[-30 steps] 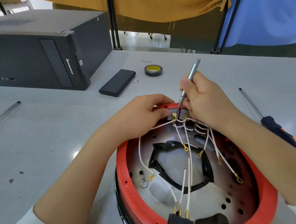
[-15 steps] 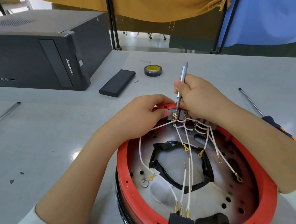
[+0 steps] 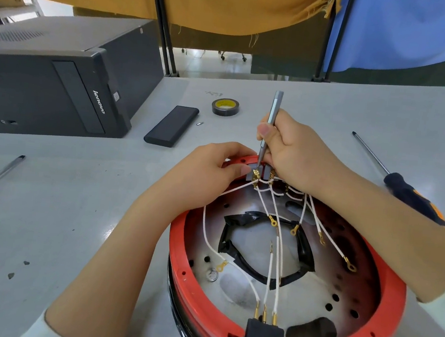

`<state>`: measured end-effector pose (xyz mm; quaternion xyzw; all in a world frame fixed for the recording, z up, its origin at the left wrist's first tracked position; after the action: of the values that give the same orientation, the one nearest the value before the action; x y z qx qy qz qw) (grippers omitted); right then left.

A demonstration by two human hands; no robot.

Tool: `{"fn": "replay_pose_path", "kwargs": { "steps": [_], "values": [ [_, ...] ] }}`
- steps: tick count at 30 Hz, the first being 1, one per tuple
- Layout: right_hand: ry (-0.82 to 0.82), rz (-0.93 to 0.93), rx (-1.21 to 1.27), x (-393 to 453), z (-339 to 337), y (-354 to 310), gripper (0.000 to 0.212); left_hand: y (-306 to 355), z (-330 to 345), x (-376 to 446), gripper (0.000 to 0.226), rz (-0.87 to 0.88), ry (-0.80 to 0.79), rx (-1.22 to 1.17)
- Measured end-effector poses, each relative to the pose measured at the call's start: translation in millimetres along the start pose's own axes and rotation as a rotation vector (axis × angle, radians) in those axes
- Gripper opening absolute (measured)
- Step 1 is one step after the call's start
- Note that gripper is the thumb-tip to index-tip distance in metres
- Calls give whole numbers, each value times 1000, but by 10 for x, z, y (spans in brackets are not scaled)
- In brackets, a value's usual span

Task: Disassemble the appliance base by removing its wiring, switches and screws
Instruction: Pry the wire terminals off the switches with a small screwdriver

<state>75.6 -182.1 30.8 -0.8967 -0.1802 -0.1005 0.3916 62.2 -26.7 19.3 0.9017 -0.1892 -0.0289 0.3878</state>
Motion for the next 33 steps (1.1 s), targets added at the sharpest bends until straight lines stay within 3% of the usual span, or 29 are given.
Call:
{"fn": "replay_pose_path", "kwargs": {
  "steps": [14, 22, 28, 33],
  "values": [
    [-92, 123, -122, 191, 6, -19, 29, 15, -7, -12, 25, -1, -5, 7],
    [-6, -15, 226, -5, -24, 27, 23, -7, 0, 2, 23, -5, 0, 5],
    [-17, -47, 71, -4, 8, -1, 23, 5, -3, -7, 21, 0, -1, -2],
    [-44, 64, 53, 97, 10, -38, 27, 9, -4, -9, 22, -4, 2, 22]
  ]
}}
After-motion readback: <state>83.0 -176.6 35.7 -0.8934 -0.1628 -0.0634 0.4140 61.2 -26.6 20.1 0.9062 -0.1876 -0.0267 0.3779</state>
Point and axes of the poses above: each hand's wrist, its own x-axis towards the middle knuckle, its own z-axis out of the palm, y = z × x, the point moved 1 cm from there along x, towards the middle knuckle, and after that the axes turned 1 degree about -x, right-handed, at the moved point
